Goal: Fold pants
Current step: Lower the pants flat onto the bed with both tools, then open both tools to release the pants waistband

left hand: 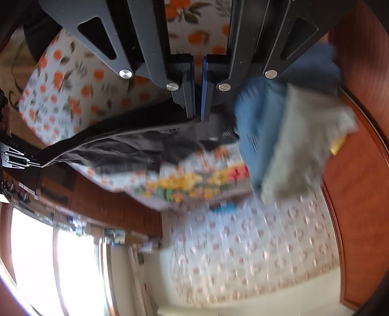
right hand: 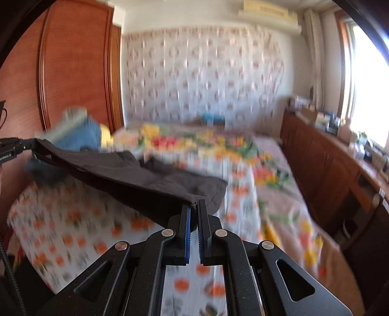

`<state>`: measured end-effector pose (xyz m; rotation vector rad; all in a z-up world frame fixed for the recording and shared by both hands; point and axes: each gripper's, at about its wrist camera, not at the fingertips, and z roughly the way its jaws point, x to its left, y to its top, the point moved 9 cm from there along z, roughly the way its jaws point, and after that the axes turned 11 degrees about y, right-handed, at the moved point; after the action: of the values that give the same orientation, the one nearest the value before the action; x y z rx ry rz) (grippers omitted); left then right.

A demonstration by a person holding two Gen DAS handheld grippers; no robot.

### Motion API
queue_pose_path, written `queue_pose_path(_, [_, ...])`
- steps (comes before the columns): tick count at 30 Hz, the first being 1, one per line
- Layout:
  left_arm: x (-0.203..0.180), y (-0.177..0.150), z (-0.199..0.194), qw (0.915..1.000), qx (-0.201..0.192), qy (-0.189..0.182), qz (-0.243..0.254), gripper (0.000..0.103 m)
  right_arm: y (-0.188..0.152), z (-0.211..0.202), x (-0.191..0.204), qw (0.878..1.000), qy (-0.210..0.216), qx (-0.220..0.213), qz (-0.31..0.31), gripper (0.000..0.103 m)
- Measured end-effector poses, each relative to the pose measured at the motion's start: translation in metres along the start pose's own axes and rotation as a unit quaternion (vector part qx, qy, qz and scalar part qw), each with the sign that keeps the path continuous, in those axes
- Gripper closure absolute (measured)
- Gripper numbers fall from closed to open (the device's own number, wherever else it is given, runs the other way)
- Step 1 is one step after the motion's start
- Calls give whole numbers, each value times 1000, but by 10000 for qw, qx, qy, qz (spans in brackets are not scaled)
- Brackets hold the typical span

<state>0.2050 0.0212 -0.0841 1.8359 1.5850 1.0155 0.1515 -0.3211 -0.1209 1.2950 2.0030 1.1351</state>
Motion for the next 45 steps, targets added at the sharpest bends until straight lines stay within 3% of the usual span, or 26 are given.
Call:
queue_pose_path(3, [-19, -36, 25, 9991, 422, -95, -28, 98, -37, 17, -1, 9990, 85, 363, 261, 98])
queue_pose_path(7, [-27, -52, 33, 9984, 561, -67, -44, 98, -37, 25, -3, 9983, 88, 455, 343, 98])
queue_pose_path(17, [-22, -67, 21, 9985, 515, -158, -130, 98, -30, 9, -10, 9981, 166, 422, 412, 98])
queue_pose_path(28, [-14, -70, -34, 9986, 201, -361, -331, 98, -32, -29, 10, 9983, 385, 218, 391, 98])
queue_pose_path(36, [-19, -93, -24, 9980, 441, -350, -280, 98, -57, -18, 9, 9965, 385, 519, 538, 98])
queue_pose_path(45, [-19, -101, -25, 9975, 519, -378, -293, 97, -57, -14, 9, 9952, 401, 631, 628, 98])
